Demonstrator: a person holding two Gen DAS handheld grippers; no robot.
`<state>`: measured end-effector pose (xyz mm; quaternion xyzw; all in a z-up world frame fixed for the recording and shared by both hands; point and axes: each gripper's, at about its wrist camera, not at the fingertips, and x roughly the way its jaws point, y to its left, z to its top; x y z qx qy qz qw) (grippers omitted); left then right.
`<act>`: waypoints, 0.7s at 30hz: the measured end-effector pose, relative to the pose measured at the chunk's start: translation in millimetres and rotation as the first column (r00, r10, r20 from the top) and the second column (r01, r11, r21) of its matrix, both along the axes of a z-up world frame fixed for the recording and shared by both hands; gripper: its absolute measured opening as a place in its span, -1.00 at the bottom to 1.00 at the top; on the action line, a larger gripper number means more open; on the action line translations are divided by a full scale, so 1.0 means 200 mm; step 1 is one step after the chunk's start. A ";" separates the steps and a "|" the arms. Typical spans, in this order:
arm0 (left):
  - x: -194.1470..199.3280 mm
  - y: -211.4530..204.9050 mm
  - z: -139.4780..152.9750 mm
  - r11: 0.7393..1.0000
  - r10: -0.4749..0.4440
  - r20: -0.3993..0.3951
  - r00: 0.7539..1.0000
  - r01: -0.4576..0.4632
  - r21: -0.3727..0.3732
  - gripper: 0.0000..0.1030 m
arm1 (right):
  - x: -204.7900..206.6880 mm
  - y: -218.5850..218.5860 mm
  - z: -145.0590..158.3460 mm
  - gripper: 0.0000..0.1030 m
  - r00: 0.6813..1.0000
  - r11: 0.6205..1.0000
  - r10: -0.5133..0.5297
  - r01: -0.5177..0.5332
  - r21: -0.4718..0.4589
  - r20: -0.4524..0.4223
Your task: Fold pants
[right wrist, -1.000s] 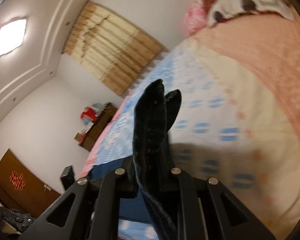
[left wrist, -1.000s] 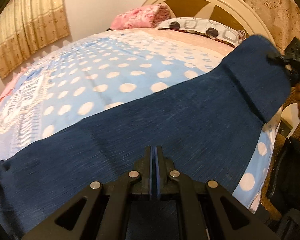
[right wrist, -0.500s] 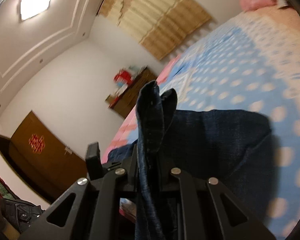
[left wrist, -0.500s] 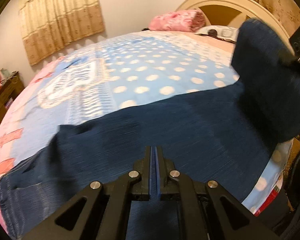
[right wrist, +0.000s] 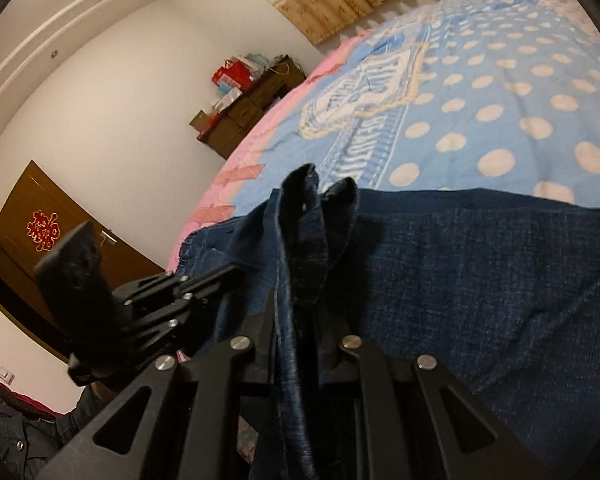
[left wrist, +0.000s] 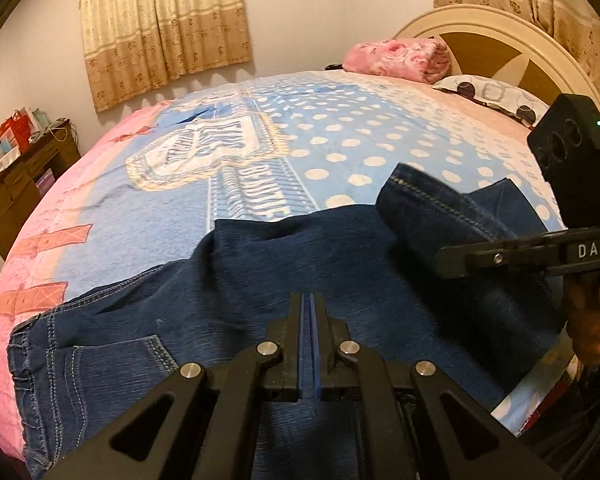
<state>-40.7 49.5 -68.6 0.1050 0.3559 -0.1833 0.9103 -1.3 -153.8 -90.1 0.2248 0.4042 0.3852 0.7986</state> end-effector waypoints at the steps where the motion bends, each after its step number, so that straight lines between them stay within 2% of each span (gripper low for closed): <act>1: 0.00 0.01 0.00 1.000 0.002 -0.002 1.000 -0.002 -0.002 -0.94 | 0.00 0.02 0.00 -0.69 1.000 1.000 0.007 -0.007 -0.002 0.001; 7: 0.00 0.02 -0.01 1.000 0.010 0.000 1.000 -0.010 -0.004 -0.94 | 0.00 0.16 -0.02 -0.69 0.999 0.996 0.045 -0.045 -0.071 -0.002; 8: -0.01 0.02 -0.01 1.000 0.011 0.000 1.000 -0.011 -0.005 -0.94 | 0.01 0.20 -0.04 -0.68 0.999 0.992 0.046 -0.046 -0.121 -0.003; 9: -0.01 0.03 0.00 1.000 0.011 0.002 1.000 -0.011 -0.008 -0.94 | 0.01 0.25 -0.06 -0.60 0.998 0.986 0.061 -0.062 -0.152 -0.014; 10: -0.01 0.03 0.00 1.000 0.013 0.002 1.000 -0.013 -0.009 -0.94 | 0.03 0.28 -0.09 -0.42 0.996 0.983 0.079 -0.085 -0.162 -0.039; 12: -0.01 0.04 0.00 1.000 0.018 0.003 1.000 -0.018 -0.009 -0.94 | 0.03 0.29 -0.14 -0.28 0.994 0.990 0.090 -0.095 -0.108 -0.055; 16: -0.03 0.06 0.01 0.999 0.034 0.007 0.999 -0.034 -0.018 -0.94 | 0.01 0.32 -0.12 0.24 0.985 0.985 0.168 -0.170 -0.036 -0.046; 17: -0.03 0.06 0.02 0.999 0.037 0.005 0.999 -0.037 -0.019 -0.94 | 0.00 0.32 -0.11 0.28 0.981 0.982 0.189 -0.190 -0.017 -0.043; 21: -0.07 0.05 0.02 0.999 0.032 0.000 0.999 -0.032 -0.026 -0.94 | -0.07 0.24 -0.10 0.28 0.984 0.982 0.179 -0.180 -0.054 -0.020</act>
